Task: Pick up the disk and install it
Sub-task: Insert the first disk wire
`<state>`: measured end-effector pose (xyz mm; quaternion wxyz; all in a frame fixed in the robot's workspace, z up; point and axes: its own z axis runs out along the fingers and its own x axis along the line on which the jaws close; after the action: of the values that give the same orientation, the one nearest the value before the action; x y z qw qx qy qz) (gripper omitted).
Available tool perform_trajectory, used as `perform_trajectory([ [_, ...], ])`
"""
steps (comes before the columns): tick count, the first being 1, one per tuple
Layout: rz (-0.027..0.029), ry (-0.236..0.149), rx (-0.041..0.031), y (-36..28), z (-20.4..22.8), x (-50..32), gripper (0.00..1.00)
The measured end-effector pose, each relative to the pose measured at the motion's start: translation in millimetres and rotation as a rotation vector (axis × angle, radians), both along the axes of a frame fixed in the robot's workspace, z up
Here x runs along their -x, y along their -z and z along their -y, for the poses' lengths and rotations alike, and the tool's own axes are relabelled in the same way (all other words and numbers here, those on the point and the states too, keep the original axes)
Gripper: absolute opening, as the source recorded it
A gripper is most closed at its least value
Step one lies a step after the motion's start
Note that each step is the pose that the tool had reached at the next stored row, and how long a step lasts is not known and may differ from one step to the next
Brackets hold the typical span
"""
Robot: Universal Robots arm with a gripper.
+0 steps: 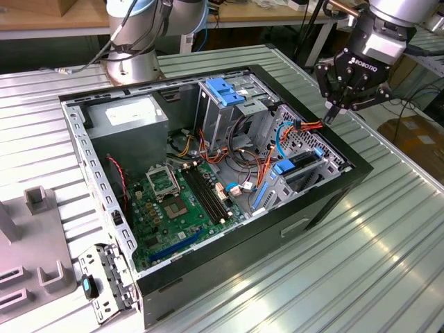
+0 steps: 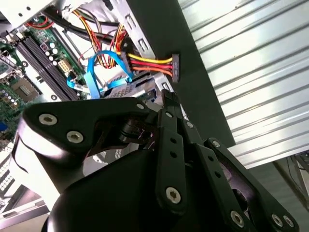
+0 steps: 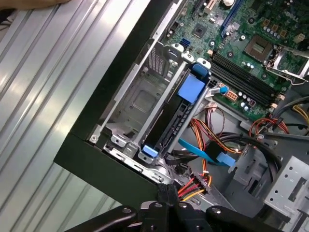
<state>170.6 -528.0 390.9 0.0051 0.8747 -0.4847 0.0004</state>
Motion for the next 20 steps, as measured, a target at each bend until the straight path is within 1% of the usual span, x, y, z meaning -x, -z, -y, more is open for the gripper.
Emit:
perform_trajectory([
  [2, 0.0000, -0.007, -0.0001, 2.2, -5.5, -6.1, 0.11],
  [4, -0.0001, -0.021, -0.0003, 3.6, -6.1, -6.6, 0.11],
  [6, 0.0000, -0.055, 0.0000, 5.1, -6.1, -6.7, 0.11],
  [7, 0.0005, -0.095, 0.0006, 6.7, -6.2, -6.9, 0.11],
  [8, 0.0007, -0.120, 0.0010, 7.6, -6.2, -6.9, 0.11],
  [11, 0.0011, -0.180, 0.0016, 9.8, -6.2, -6.9, 0.11],
  [12, 0.0011, -0.210, 0.0017, 10.7, -6.2, -6.9, 0.11],
  [14, 0.0011, -0.249, 0.0017, 11.8, -6.1, -6.9, 0.11],
  [15, 0.0011, -0.275, 0.0017, 12.5, -6.1, -7.1, 0.11],
  [16, 0.0012, -0.290, 0.0016, 13.0, -6.2, -7.4, 0.18],
  [20, 0.0012, -0.350, 0.0016, 14.7, -6.2, -8.9, 0.19],
])
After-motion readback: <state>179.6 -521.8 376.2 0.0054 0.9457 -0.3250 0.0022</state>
